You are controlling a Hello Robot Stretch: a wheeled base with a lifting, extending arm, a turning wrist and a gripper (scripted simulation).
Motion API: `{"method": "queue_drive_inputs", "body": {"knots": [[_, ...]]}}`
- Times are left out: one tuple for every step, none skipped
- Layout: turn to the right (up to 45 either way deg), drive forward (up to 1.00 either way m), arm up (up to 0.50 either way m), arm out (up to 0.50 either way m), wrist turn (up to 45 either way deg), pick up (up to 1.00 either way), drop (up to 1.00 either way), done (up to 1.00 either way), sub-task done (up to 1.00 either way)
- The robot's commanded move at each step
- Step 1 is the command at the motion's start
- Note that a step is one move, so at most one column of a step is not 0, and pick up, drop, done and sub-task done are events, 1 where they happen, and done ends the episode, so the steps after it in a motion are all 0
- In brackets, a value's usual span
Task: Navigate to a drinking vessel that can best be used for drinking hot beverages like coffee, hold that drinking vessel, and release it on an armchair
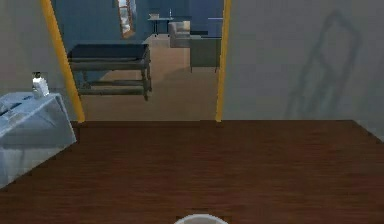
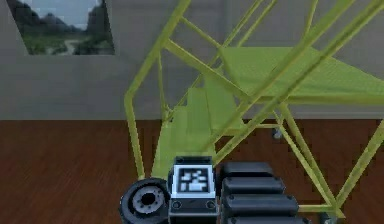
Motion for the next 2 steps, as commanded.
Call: {"method": "queue_drive_inputs", "body": {"knots": [[-3.0, 0.00, 0.00, 0.00, 0.0, 0.00, 0.00, 0.00, 0.00], [-9.0, 0.00, 0.00, 0.00, 0.0, 0.00, 0.00, 0.00, 0.00]]}}
